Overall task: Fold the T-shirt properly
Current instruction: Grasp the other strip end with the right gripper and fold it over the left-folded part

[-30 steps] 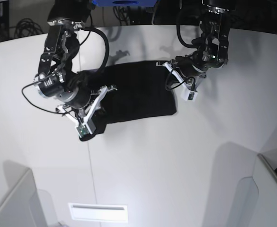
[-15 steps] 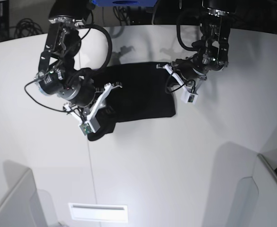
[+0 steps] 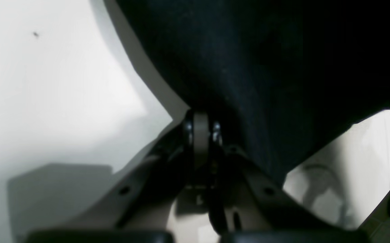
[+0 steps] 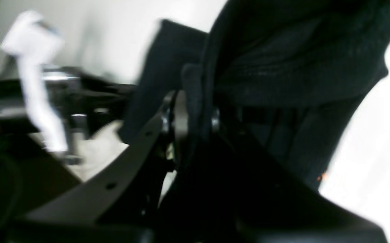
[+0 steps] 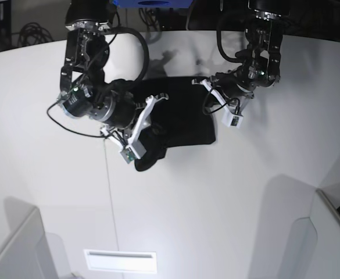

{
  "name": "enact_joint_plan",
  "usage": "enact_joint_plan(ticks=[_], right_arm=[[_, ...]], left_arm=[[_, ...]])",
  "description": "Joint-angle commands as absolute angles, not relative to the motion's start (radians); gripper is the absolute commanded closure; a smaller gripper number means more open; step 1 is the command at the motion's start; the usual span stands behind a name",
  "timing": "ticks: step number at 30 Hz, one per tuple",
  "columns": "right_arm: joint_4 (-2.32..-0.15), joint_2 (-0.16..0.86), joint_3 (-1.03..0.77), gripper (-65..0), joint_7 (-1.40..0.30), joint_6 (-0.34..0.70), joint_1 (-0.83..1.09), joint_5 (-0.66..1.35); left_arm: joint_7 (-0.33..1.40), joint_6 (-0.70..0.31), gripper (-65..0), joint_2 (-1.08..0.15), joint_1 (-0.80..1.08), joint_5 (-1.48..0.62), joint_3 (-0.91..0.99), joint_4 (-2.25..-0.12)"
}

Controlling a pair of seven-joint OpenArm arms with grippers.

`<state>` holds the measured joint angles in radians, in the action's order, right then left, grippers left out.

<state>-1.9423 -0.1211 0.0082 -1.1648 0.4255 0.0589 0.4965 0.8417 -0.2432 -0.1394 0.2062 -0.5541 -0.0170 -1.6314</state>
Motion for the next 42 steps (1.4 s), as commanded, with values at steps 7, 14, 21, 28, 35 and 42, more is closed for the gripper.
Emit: enact_joint_plan(ticks=[7,14,21,28,35,42], right_arm=[[-1.900,-0.124,0.105,0.0,-1.056,0.326,0.042,0.518],[-1.824,-0.120,0.114,0.0,-1.021,0.323,0.035,0.516],[-1.794,-0.119,0.116,0.0,-1.007,0.323,0.035,0.513],[-1.773,-0.117,0.114,0.0,-1.006,0.298,0.018,0.510],[-1.764,-0.119,0.122,0.0,-0.969,0.283,0.018,0.512],[-1.764,-0.120,0.122,0.0,-0.974,0.283,0.024,0.513]], left_arm=[[0.842,-0.243,0.0,-0.147,0.214,-0.559,-0.012,-1.650],[0.842,-0.243,0.0,-0.151,0.236,-0.559,-0.004,-1.687],[0.843,-0.248,0.0,-0.165,0.325,-0.562,0.091,-1.804],[0.845,-0.249,0.0,-0.222,0.446,-0.565,0.186,-1.871],[0.845,-0.251,0.0,-0.288,0.512,-0.829,0.318,-1.871],[0.845,-0.248,0.0,-0.354,0.516,-0.934,0.320,-1.868]])
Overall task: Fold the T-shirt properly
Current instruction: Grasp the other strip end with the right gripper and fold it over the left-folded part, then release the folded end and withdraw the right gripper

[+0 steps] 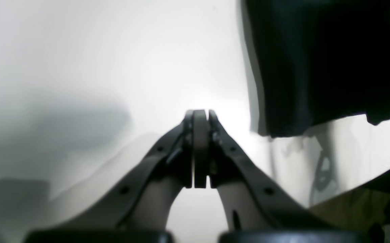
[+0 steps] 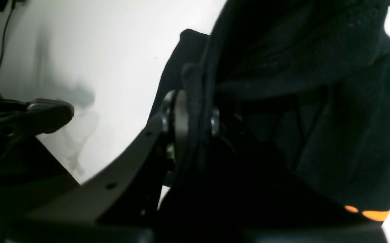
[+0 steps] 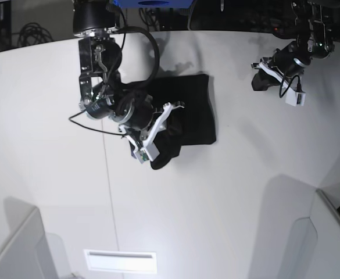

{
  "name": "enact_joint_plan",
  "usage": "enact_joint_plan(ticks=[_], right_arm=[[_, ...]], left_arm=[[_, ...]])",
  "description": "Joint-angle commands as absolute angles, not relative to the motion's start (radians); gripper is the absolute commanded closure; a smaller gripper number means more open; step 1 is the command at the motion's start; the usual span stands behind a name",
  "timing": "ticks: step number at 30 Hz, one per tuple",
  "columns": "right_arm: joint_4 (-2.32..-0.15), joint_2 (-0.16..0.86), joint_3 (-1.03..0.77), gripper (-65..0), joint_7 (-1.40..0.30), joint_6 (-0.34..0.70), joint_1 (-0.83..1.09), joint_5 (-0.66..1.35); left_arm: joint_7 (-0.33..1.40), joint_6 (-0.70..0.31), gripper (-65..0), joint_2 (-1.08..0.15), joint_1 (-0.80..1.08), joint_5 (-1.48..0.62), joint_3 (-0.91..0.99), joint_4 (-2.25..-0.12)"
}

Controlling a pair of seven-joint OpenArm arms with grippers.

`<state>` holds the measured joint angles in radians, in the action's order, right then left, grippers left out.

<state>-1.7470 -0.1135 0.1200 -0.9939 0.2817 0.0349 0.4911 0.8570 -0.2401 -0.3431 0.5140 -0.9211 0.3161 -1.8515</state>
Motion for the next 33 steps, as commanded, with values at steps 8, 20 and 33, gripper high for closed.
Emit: enact_joint_plan(ticks=[8,20,33], right_arm=[[-1.764,-0.120,0.122,-9.9,-0.975,0.283,0.025,0.516],[-1.748,-0.120,0.219,-29.1,-0.977,0.283,0.019,0.513],[-1.658,-0.120,0.544,-29.0,-0.975,0.283,-0.065,0.513]], left_arm=[[0.845,-0.248,0.0,-0.352,0.513,-0.931,0.320,-1.865],[0.845,-0.248,0.0,-0.355,0.518,-0.937,0.352,-1.867],[0.858,-0.252,0.0,-0.357,0.579,-0.940,0.639,-1.867]])
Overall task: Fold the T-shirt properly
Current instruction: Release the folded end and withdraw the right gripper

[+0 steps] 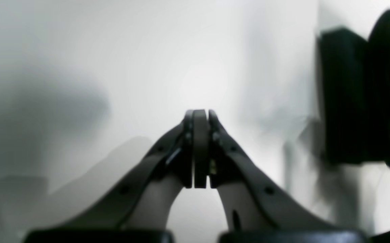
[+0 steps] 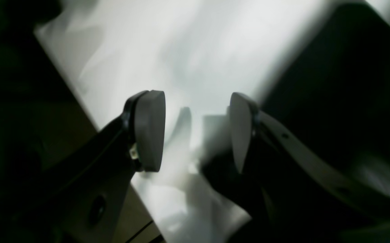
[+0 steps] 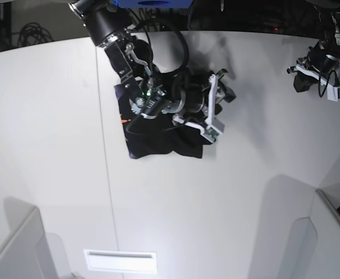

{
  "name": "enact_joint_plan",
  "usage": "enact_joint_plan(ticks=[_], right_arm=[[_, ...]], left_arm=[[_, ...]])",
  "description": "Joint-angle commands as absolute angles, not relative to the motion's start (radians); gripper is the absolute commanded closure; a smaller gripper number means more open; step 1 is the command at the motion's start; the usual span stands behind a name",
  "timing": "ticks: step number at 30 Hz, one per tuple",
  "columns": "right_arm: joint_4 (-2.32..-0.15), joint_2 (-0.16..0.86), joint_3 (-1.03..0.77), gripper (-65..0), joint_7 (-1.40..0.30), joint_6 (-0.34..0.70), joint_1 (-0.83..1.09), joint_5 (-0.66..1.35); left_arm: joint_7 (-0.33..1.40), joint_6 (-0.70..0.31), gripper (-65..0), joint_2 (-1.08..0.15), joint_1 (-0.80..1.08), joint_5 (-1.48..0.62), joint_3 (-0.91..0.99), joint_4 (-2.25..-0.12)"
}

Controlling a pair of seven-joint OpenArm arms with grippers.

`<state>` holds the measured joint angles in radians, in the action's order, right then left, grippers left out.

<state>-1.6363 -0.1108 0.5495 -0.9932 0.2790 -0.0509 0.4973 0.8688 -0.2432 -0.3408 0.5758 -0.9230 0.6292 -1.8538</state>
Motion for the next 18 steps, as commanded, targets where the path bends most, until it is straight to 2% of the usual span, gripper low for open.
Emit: enact_joint_plan(ticks=[1,3,5,8,10,13,18], right_arm=[[-1.684,-0.120,0.572,-28.7,-0.975,0.283,-0.073,0.513],[-1.756,-0.108,0.581,-24.2,-0.975,0.283,-0.079,0.512],[-1.853,-0.062,0.573,-15.0,-0.972,0.265,-0.077,0.512],[-1.925,0.002,0.486,0.0,-0.966,0.133,-0.068,0.512],[-1.919,0.030,0.417,0.0,-0.963,0.082,-0.061,0.512],[-1.844,0.045,0.348,0.0,-0.951,0.077,-0.053,0.512],[-1.713,0.053,0.452,0.0,-0.869,0.077,-0.030,0.512]], left_arm=[[0.894,-0.252,0.0,-0.357,0.575,-0.940,0.664,-1.867],[0.963,-0.274,0.0,-0.354,0.562,-0.940,0.728,-1.867],[1.021,-0.343,0.0,-0.351,0.539,-0.940,0.799,-1.863],[1.081,-0.438,0.0,-0.348,0.527,-0.937,0.877,-1.863],[1.090,-0.449,0.0,-0.348,0.527,-0.934,0.881,-1.863],[1.092,-0.452,0.0,-0.335,0.530,-0.934,0.878,-1.863],[1.089,-0.450,0.0,-0.308,0.527,-0.932,0.817,-1.870]])
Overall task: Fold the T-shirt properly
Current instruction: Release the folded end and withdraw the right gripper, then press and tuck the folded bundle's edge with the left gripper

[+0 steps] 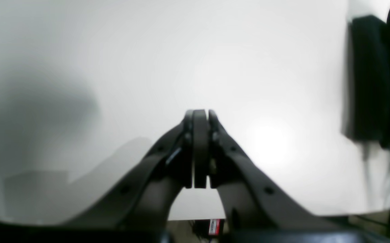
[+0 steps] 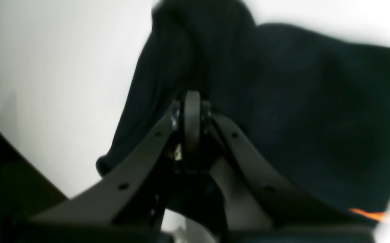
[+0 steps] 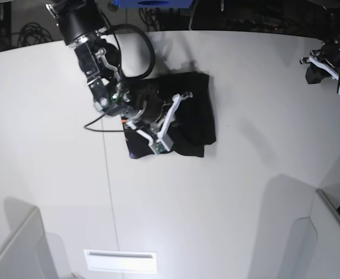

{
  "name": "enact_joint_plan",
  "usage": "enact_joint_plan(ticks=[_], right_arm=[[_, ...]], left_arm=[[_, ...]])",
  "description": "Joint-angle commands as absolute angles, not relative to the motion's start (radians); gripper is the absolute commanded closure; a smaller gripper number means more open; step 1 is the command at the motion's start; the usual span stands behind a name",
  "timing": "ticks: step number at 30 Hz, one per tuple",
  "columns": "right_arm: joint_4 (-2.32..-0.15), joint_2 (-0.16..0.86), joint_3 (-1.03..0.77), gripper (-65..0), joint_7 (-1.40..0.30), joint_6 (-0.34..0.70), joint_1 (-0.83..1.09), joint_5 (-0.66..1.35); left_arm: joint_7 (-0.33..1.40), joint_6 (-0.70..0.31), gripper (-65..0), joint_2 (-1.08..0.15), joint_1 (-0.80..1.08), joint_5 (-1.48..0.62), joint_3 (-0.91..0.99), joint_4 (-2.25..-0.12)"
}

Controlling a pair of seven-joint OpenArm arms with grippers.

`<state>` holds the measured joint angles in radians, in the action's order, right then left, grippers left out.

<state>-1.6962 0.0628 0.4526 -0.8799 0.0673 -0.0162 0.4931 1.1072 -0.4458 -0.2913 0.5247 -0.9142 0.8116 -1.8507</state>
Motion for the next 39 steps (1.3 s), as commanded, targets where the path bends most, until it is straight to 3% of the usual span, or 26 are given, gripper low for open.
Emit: enact_joint_plan(ticks=[1,9,15,21,23,24,30,35,39], right_arm=[[-1.705,0.053,0.486,0.0,-0.848,0.071,-0.025,0.512],[-1.725,0.071,0.585,0.0,-0.825,0.068,-0.004,0.513],[-1.926,0.119,0.335,0.0,-0.817,0.077,0.114,0.515],[-1.979,0.160,0.108,0.0,-0.817,0.163,0.188,0.518],[-1.979,0.162,0.047,0.0,-0.817,0.209,0.213,0.518],[-1.979,0.162,0.022,0.0,-0.817,0.231,0.222,0.518],[-1.977,0.160,-0.111,0.0,-0.819,0.314,0.257,0.518],[-1.975,0.160,-0.194,0.0,-0.820,0.369,0.283,0.518],[-1.975,0.160,-0.225,0.0,-0.825,0.400,0.288,0.518]], left_arm=[[1.089,-0.449,0.0,-0.308,0.526,-0.932,0.786,-1.871],[1.087,-0.449,0.0,-0.288,0.490,-0.935,0.680,-1.874],[1.089,-0.449,0.0,-0.213,0.456,-0.938,0.641,-1.940],[1.086,-0.450,-52.8,-0.139,0.383,-0.937,0.512,-1.920],[1.087,-0.450,-63.0,-0.104,0.348,-0.934,0.481,-1.920],[1.087,-0.449,-65.0,-0.090,0.334,-0.934,0.463,-1.919],[1.087,-0.440,-65.0,-0.030,0.220,-0.931,0.341,-1.791],[1.084,-0.282,-65.0,-0.030,0.157,-0.931,0.294,-1.613],[1.084,-0.268,-65.0,-0.030,0.140,-0.931,0.288,-1.600]])
